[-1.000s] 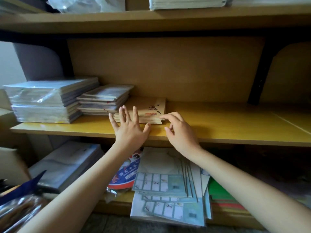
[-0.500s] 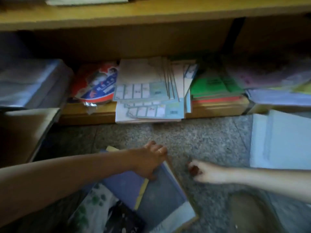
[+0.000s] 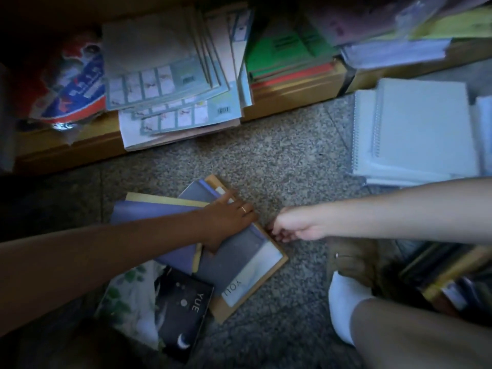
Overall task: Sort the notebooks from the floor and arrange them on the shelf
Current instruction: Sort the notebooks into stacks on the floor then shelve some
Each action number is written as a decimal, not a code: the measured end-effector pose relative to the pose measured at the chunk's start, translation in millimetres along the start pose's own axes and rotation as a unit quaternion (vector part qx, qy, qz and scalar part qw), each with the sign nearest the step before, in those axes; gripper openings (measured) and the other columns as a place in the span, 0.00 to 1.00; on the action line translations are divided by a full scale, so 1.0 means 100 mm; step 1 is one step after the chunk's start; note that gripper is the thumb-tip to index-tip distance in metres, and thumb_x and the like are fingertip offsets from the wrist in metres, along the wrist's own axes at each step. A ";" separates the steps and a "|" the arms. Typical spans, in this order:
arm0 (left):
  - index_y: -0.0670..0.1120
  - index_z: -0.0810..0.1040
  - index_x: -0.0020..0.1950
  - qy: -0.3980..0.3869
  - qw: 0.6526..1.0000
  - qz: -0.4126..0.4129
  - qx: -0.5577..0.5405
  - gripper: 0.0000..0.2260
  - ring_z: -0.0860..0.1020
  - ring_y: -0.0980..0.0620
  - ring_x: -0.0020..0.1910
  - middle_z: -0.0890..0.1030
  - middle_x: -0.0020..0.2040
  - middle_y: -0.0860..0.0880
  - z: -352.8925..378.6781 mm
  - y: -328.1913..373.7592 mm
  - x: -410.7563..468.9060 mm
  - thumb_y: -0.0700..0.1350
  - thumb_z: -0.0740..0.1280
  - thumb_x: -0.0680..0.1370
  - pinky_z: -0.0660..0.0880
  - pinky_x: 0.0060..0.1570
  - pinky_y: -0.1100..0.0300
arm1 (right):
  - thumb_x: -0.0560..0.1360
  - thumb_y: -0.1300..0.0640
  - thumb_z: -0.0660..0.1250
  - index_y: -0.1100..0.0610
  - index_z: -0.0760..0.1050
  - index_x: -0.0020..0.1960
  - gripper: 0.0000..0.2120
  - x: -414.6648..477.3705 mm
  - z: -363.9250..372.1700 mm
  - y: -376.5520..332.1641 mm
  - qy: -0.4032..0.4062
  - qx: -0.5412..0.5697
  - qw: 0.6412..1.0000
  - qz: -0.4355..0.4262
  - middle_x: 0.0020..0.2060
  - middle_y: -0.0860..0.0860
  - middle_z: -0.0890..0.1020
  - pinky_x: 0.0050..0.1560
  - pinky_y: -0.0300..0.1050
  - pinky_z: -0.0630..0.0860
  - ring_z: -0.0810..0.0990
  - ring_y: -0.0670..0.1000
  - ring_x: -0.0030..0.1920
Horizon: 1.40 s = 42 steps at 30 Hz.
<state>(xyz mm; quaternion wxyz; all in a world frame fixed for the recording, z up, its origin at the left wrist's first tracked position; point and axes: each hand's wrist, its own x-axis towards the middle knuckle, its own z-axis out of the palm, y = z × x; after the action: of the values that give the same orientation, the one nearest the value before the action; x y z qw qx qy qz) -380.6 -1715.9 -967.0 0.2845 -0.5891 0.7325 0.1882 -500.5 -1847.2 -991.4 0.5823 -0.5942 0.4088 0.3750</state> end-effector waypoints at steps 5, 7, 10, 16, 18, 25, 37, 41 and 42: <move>0.43 0.62 0.68 0.058 0.998 -0.005 0.023 0.50 0.71 0.44 0.59 0.69 0.63 0.42 0.00 0.01 -0.03 0.54 0.78 0.51 0.59 0.58 0.49 | 0.75 0.71 0.56 0.65 0.73 0.46 0.08 -0.08 0.16 0.08 -0.040 -0.030 0.997 -0.051 0.39 0.55 0.74 0.33 0.37 0.66 0.72 0.49 0.38; 0.43 0.65 0.62 0.089 0.995 -0.011 0.039 0.52 0.75 0.44 0.53 0.75 0.57 0.43 0.06 -0.02 -0.05 0.57 0.76 0.42 0.62 0.54 0.50 | 0.75 0.73 0.56 0.67 0.72 0.56 0.12 -0.12 0.21 0.14 -0.054 -0.004 0.993 -0.102 0.42 0.56 0.76 0.37 0.41 0.67 0.73 0.52 0.43; 0.43 0.66 0.56 0.174 0.984 -0.012 0.034 0.55 0.78 0.44 0.46 0.79 0.50 0.43 0.14 -0.05 -0.15 0.62 0.73 0.32 0.63 0.51 0.51 | 0.79 0.65 0.58 0.53 0.69 0.54 0.09 -0.23 0.22 0.16 -0.053 -0.003 0.991 -0.123 0.35 0.49 0.71 0.34 0.39 0.63 0.68 0.45 0.35; 0.45 0.67 0.62 0.167 0.985 -0.021 -0.039 0.50 0.78 0.44 0.54 0.78 0.57 0.45 0.19 -0.10 -0.35 0.73 0.70 0.49 0.60 0.60 0.48 | 0.75 0.61 0.67 0.53 0.71 0.43 0.07 -0.27 0.25 0.11 0.058 -0.062 0.974 -0.211 0.36 0.48 0.79 0.40 0.38 0.69 0.75 0.47 0.40; 0.47 0.65 0.66 0.188 0.972 -0.041 -0.137 0.37 0.75 0.46 0.61 0.74 0.62 0.46 0.17 -0.15 -0.43 0.71 0.61 0.67 0.56 0.64 0.49 | 0.72 0.60 0.69 0.52 0.72 0.40 0.07 -0.31 0.22 -0.01 0.106 -0.079 0.963 -0.236 0.34 0.48 0.80 0.41 0.40 0.71 0.78 0.49 0.40; 0.47 0.73 0.63 0.331 0.915 -0.149 -0.176 0.22 0.76 0.46 0.57 0.78 0.57 0.48 -0.17 -0.45 -0.43 0.57 0.62 0.73 0.60 0.57 0.51 | 0.72 0.55 0.67 0.50 0.76 0.45 0.03 -0.65 -0.18 -0.70 0.246 -0.294 0.835 -0.395 0.37 0.48 0.85 0.36 0.40 0.73 0.77 0.45 0.34; 0.47 0.76 0.59 0.391 0.861 -0.124 -0.301 0.17 0.78 0.49 0.43 0.81 0.46 0.50 -0.81 -0.90 -0.61 0.51 0.56 0.76 0.71 0.40 0.57 | 0.75 0.62 0.62 0.60 0.79 0.50 0.08 -1.18 -0.76 -1.13 0.383 -0.523 0.447 -0.617 0.32 0.51 0.81 0.40 0.44 0.69 0.76 0.54 0.30; 0.46 0.77 0.52 0.432 0.839 -0.139 -0.300 0.11 0.78 0.47 0.39 0.80 0.41 0.49 -0.96 -0.77 -0.60 0.45 0.60 0.73 0.73 0.37 0.54 | 0.78 0.60 0.64 0.58 0.80 0.45 0.07 -1.37 -0.94 -1.18 0.431 -0.544 0.337 -0.636 0.33 0.50 0.81 0.48 0.46 0.68 0.76 0.54 0.35; 0.47 0.77 0.50 0.442 0.821 -0.148 -0.331 0.08 0.77 0.49 0.37 0.79 0.39 0.50 -0.99 -0.75 -0.61 0.45 0.62 0.72 0.73 0.36 0.53 | 0.78 0.58 0.64 0.57 0.81 0.45 0.07 -1.40 -0.96 -1.19 0.446 -0.537 0.322 -0.640 0.35 0.50 0.81 0.51 0.46 0.68 0.77 0.54 0.38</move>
<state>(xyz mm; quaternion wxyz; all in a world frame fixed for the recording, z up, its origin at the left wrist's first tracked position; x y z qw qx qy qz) -318.8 -1747.8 -847.6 -0.2575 -0.7689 0.5776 0.0943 -447.8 -1938.1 -812.3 -0.0743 -0.9328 -0.1905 -0.2968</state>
